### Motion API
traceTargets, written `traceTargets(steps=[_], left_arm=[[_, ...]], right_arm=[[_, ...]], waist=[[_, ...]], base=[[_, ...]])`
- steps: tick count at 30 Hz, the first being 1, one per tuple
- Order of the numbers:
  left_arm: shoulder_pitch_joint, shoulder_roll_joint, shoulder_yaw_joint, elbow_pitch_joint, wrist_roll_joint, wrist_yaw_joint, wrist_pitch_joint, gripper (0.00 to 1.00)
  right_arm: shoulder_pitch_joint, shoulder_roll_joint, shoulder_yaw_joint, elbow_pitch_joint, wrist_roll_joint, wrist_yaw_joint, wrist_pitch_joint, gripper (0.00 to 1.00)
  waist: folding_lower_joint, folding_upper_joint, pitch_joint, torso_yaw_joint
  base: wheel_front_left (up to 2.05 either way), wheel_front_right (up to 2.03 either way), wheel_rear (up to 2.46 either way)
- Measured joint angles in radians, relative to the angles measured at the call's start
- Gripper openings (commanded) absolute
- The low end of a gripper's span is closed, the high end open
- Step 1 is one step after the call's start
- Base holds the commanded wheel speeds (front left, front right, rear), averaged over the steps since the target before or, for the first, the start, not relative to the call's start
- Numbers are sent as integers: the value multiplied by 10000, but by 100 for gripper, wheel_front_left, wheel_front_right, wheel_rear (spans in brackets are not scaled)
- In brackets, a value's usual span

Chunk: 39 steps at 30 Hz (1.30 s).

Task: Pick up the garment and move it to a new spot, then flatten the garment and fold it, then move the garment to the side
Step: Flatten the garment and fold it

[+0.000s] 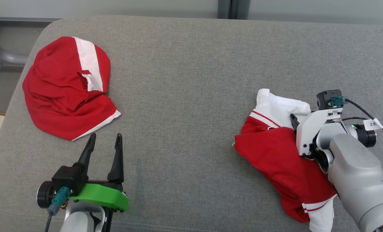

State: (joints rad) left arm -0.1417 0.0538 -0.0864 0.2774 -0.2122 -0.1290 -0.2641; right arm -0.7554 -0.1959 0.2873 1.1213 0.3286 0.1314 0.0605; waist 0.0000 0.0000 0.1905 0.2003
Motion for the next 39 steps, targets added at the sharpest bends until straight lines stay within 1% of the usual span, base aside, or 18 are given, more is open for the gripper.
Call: traceTargets(steps=[1, 2, 5, 7, 12, 17, 18, 20, 23, 24, 25, 26, 29, 31, 35, 39], left_arm=[[-15, -4, -6, 17, -31, -2, 0, 100], [-22, -6, -6, 25, -54, -2, 0, 100], [-22, -10, 2, 40, -71, -2, 0, 100], [-22, -12, 2, 52, -71, -2, 0, 100], [-27, -21, -13, 75, -115, -2, 0, 100], [-61, -25, -69, 105, -123, -2, 0, 100], [-78, -27, -115, 105, -150, -2, 0, 100], [-84, -29, -151, 105, -194, -2, 0, 100], [-85, -29, -192, 102, -242, -2, 0, 100], [-85, -29, -209, 102, -244, -2, 0, 100], [-85, -29, -213, 102, -247, -2, 0, 100], [-85, -29, -215, 104, -263, -2, 0, 100], [-85, -31, -205, 127, -307, -2, 0, 100], [-85, -35, -153, 146, -297, -2, 0, 100], [-76, -35, -23, 146, -190, -2, 0, 100], [87, -36, 121, 127, -104, -2, 0, 100]], right_arm=[[-42, 6, 92, 29, 132, -10, 40, 28], [-74, 0, 142, 29, 245, -10, 31, 0], [-144, -44, 405, 42, 454, 4, -48, 0], [-258, -163, 456, 42, 585, 4, -301, 0], [-1169, -855, 332, 58, 608, 2, -1317, 0], [-2263, -1436, -88, 458, 249, 2, -2355, 0], [-2615, -1701, -314, 721, 35, 2, -2658, 0], [-2918, -1948, -619, 984, -301, 2, -2917, 0], [-3050, -1954, -917, 1244, -656, 2, -3051, 0], [-3031, -1879, -1001, 1335, -750, 2, -3072, 17], [-3006, -1820, -1062, 1377, -828, 2, -3089, 60], [-2982, -1770, -1162, 1421, -909, 2, -3099, 100], [-2958, -1783, -1442, 1444, -1137, 2, -3179, 100], [-2919, -1756, -1641, 1223, -1371, 2, -3208, 100], [-2584, -1682, -2132, -13, -1674, 2, -3227, 100], [-1599, -1279, -2543, -1338, -1791, 2, -3231, 100]], waist=[[0, 0, 11, 30], [0, 0, 19, 50], [0, 0, 13, 78], [0, 0, 0, 79], [0, 0, -1, 68], [0, 0, -26, 87], [0, 0, -35, 121], [0, 0, -39, 170], [0, 0, -37, 231], [0, 0, -32, 247], [0, 0, -37, 253], [0, 0, -46, 250], [0, 0, -67, 224], [0, 0, -118, 172], [0, 0, -259, 23], [0, 0, -487, -174]], base=[[0, 0, 0], [0, 0, 0], [0, 0, 0], [0, 0, 0], [0, 0, 0], [0, 0, 0], [0, 0, 0], [0, 0, 0], [0, 0, 0], [0, 0, 0], [0, 0, 0], [0, 0, 0], [0, 0, 0], [0, 0, 0], [0, 0, 0], [0, 0, 0]])
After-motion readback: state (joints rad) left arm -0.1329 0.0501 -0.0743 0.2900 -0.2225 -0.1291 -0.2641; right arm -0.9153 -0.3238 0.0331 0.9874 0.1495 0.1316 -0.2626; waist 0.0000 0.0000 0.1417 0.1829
